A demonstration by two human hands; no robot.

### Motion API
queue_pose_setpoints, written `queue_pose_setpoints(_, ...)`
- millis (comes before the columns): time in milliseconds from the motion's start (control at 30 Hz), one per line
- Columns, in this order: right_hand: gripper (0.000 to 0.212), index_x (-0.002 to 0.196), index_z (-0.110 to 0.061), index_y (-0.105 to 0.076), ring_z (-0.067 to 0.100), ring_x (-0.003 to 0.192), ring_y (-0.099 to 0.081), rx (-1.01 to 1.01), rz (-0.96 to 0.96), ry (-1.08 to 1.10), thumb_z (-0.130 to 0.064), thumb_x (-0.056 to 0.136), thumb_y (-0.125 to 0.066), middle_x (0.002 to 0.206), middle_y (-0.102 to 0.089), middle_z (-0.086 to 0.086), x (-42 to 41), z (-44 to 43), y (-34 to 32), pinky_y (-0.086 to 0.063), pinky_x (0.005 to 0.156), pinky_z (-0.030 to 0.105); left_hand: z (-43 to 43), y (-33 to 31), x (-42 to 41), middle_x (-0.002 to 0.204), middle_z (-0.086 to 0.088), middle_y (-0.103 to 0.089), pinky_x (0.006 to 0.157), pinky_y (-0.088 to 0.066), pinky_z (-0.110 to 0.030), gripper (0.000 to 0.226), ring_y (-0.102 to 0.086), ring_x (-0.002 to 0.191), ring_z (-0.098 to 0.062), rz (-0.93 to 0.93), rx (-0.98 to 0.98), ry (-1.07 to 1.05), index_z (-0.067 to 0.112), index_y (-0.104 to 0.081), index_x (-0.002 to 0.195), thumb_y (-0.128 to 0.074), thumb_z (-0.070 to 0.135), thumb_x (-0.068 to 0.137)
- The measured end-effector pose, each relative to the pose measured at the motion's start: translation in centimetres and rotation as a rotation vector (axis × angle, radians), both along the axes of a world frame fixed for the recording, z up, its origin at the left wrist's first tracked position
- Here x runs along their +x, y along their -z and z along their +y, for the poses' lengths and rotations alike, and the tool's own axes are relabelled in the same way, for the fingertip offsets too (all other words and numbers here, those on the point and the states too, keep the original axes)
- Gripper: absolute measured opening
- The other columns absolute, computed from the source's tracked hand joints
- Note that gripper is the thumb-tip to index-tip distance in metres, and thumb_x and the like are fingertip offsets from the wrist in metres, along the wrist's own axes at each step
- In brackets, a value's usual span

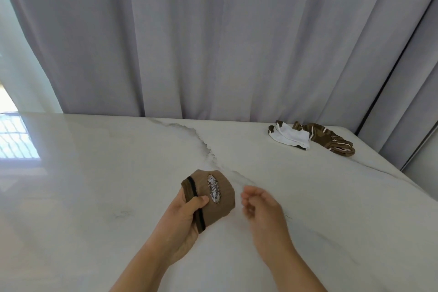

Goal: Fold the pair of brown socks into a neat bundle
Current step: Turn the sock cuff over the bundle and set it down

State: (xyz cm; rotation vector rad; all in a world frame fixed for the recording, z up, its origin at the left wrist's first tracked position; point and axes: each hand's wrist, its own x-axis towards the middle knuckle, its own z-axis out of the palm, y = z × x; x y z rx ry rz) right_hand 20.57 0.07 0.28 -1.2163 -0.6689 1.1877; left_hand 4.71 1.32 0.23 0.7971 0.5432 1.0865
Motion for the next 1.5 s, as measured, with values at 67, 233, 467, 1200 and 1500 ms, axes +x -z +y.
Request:
queue_pose_setpoints(67, 0.032, 0.078, -0.019, -0.069, 0.006, 0.067, -0.058, 0.092, -0.215, -0.003, -0.002, 0.087, -0.044, 0.072, -0.067, -0.004, 0.7, -0.3, -1.1, -0.047, 0.063, 0.018, 0.2, 0.4, -0.3, 0.106, -0.01, -0.073, 0.066, -0.059, -0.028, 0.038, -0.068, 0.096, -0.027, 0.04, -0.001, -0.01, 0.018, -0.057, 0.113, -0.041, -0.005, 0.088)
queue_pose_setpoints(233, 0.033, 0.079, -0.024, -0.071, -0.008, 0.063, -0.057, 0.048, -0.552, -0.252, -0.036, 0.092, -0.043, 0.068, -0.066, -0.014, 0.2, -0.6, -2.2, -0.043, 0.063, 0.015, 0.2, 0.5, -0.3, 0.113, -0.014, -0.069, 0.071, -0.059, -0.033, 0.042, -0.065, 0.102, -0.033, 0.163, 0.048, 0.015, 0.019, -0.053, 0.12, -0.034, -0.005, 0.09)
queue_pose_setpoints(467, 0.031, 0.073, -0.024, -0.064, -0.001, 0.066, -0.059, 0.024, -0.626, -0.433, -0.05, 0.084, -0.051, 0.068, -0.064, -0.016, 0.0, -0.6, -2.4, -0.043, 0.059, 0.008, 0.5, 0.5, -0.4, 0.107, -0.007, -0.072, 0.073, -0.058, -0.035, 0.042, -0.066, 0.098, -0.029, 0.329, 0.081, 0.048, 0.029, -0.056, 0.114, -0.035, 0.001, 0.092)
queue_pose_setpoints(1200, 0.015, 0.085, -0.028, -0.045, 0.005, 0.063, -0.058, 0.184, -0.873, -0.244, -0.04, 0.093, -0.042, 0.078, -0.069, 0.001, -0.4, -0.1, -0.3, -0.046, 0.055, 0.02, -0.2, 0.6, -0.2, 0.106, -0.014, -0.072, 0.082, -0.058, -0.038, 0.025, -0.067, 0.099, -0.03, 0.373, 0.028, -0.013, 0.009, -0.061, 0.112, -0.053, 0.007, 0.089)
queue_pose_setpoints(1500, 0.018, 0.088, -0.023, -0.041, 0.017, 0.067, -0.06, 0.165, -1.036, -0.103, -0.039, 0.095, -0.037, 0.074, -0.064, 0.001, -1.2, 0.1, 0.3, -0.044, 0.056, 0.03, -1.3, 0.1, 0.6, 0.09, 0.001, -0.077, 0.086, -0.055, -0.043, 0.021, -0.07, 0.087, -0.013, 0.79, 0.226, -0.336, 0.025, -0.066, 0.102, -0.048, 0.02, 0.093)
